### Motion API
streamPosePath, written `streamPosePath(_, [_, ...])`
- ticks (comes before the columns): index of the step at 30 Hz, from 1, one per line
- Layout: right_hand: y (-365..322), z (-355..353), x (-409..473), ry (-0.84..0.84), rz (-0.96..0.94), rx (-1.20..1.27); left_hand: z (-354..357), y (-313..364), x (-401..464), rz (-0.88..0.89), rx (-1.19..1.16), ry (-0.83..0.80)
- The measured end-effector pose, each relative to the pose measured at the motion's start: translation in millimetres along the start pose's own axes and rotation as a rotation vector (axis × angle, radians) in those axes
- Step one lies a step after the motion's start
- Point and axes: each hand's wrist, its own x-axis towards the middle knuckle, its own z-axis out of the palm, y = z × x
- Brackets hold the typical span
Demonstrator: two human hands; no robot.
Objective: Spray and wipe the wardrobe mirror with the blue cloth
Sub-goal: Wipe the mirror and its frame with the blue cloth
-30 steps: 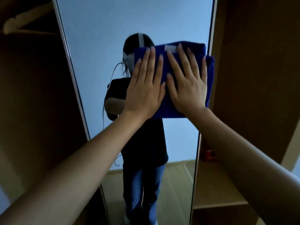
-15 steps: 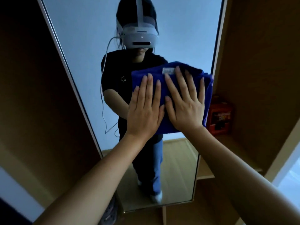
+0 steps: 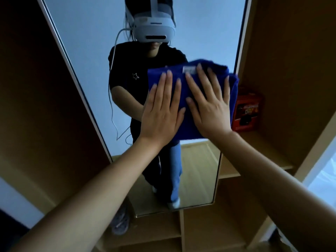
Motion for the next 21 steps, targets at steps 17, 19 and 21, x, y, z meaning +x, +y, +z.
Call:
streamPosePath(17, [2.8, 93.4, -168.7, 0.131, -0.039, -0.106, 72.2, 78.8, -156.5, -0.009, -0.034, 0.019])
streamPosePath(19, [-0.9, 101.3, -184.4, 0.143, 0.003, -0.102, 76.2, 81.5, -167.6, 0.020, -0.028, 0.005])
streamPosePath(21, [-2.9, 101.5, -185.3, 0.151, 0.032, -0.078, 76.1, 80.1, -167.0, 0.040, -0.035, -0.002])
